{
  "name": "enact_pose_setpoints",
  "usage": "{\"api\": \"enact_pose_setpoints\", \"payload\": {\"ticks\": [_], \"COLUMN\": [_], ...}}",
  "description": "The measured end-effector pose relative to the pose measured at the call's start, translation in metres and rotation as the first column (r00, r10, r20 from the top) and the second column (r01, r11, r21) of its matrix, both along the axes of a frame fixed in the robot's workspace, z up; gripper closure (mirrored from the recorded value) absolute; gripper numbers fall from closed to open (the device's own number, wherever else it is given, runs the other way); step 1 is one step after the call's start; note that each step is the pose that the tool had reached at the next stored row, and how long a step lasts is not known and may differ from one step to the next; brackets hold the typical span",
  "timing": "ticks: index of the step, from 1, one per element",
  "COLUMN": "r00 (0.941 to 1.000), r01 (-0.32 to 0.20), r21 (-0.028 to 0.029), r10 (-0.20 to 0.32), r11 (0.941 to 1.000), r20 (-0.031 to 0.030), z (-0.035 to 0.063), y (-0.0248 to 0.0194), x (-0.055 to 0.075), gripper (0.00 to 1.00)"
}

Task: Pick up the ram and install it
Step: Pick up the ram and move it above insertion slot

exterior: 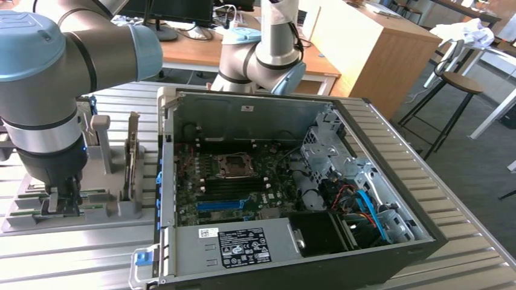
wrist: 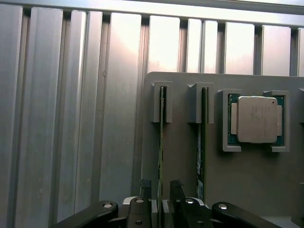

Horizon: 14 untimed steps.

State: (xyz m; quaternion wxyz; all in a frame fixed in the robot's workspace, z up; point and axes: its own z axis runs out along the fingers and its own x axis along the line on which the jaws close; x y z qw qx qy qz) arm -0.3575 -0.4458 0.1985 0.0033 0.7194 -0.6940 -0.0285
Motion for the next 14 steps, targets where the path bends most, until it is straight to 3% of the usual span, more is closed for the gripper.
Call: {"api": "enact_pose_setpoints", "payload": {"ticks": [3, 4, 14], "r00": [1.0000, 1.0000, 1.0000], "r01": [0.000, 0.000, 0.000], "r21": [0.0000, 0.0001, 0.0000], "r10": [0.000, 0.000, 0.000], "r11": [1.0000, 1.0000, 1.0000], "r20": [0.0000, 0.0000, 0.0000], "z": [0.0000, 0.0000, 0.0000], "y": [0.0000, 0.0000, 0.0000], "x": [0.0000, 0.0000, 0.0000], "gripper": [0.72, 0.78, 0.78]}}
